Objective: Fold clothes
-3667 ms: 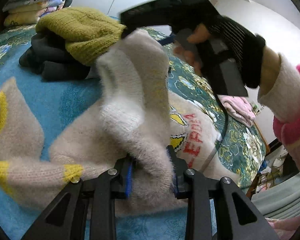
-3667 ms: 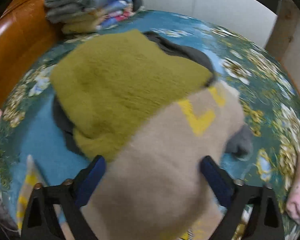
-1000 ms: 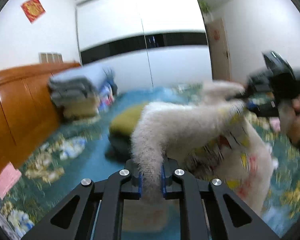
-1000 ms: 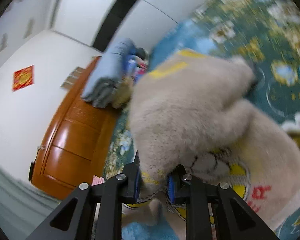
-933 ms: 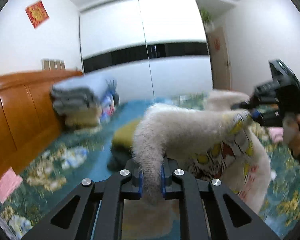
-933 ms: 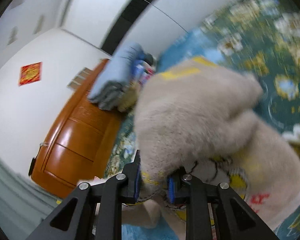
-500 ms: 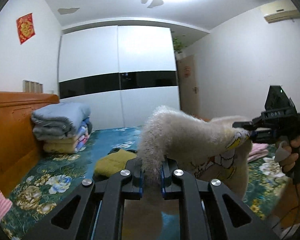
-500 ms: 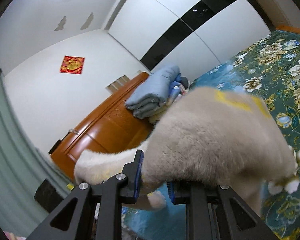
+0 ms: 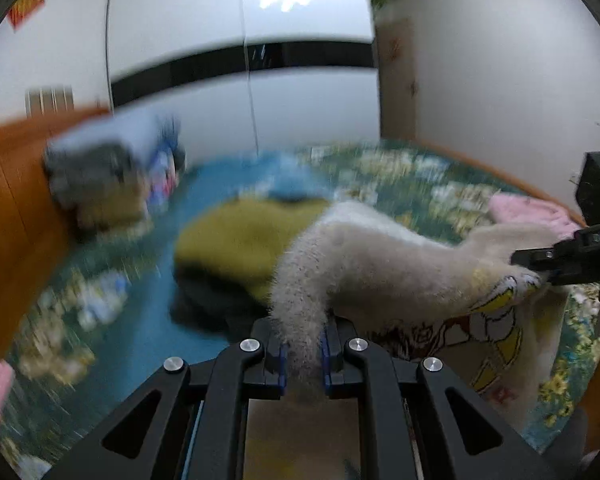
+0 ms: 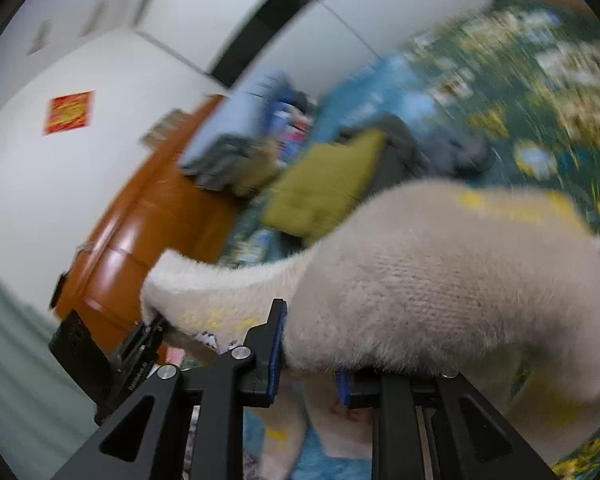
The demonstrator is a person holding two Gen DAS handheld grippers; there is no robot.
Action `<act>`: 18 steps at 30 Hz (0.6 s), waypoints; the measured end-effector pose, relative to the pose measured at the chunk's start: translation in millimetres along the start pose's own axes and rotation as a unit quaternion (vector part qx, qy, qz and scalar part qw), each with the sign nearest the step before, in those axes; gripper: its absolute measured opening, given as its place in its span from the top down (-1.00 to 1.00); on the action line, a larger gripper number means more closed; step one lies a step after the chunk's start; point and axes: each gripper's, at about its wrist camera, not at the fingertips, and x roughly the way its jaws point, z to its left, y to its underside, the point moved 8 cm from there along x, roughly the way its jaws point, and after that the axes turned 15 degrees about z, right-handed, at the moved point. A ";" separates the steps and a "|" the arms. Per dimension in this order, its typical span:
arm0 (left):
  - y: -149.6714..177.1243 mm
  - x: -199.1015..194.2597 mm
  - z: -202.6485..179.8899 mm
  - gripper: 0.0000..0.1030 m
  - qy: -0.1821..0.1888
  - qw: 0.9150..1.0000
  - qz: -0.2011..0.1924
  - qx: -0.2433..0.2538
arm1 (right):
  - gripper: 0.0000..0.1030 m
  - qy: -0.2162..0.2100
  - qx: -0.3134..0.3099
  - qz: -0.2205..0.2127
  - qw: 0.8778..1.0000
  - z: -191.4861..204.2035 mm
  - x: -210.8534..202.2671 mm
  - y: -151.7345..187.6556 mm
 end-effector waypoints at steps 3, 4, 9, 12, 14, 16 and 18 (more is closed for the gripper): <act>9.4 35.3 -8.9 0.75 0.013 0.999 0.035 -0.029 | 0.51 0.022 0.033 0.016 0.999 -39.0 28.3 -14.6; 10.5 43.5 -12.6 0.75 0.017 0.998 0.044 -0.036 | 0.51 0.026 0.042 0.020 0.999 -49.6 35.4 -20.7; -12.1 85.2 -8.7 0.72 0.013 0.998 0.054 -0.040 | 0.45 0.023 0.082 0.021 0.996 -87.3 55.1 -39.3; -26.7 105.7 -6.3 0.68 0.006 0.997 0.068 -0.047 | 0.23 0.011 0.085 0.014 0.996 -87.7 50.7 -41.9; -32.9 123.2 -0.1 0.64 0.002 0.994 0.088 -0.061 | -0.11 0.010 0.081 0.005 0.997 -87.0 38.5 -40.2; -37.3 142.5 7.0 0.60 0.002 0.991 0.108 -0.077 | -0.29 0.026 0.078 -0.014 0.997 -94.0 15.3 -32.4; -37.2 148.3 10.8 0.47 0.003 0.989 0.118 -0.088 | -0.31 0.041 0.075 -0.032 0.996 -100.9 -8.0 -24.6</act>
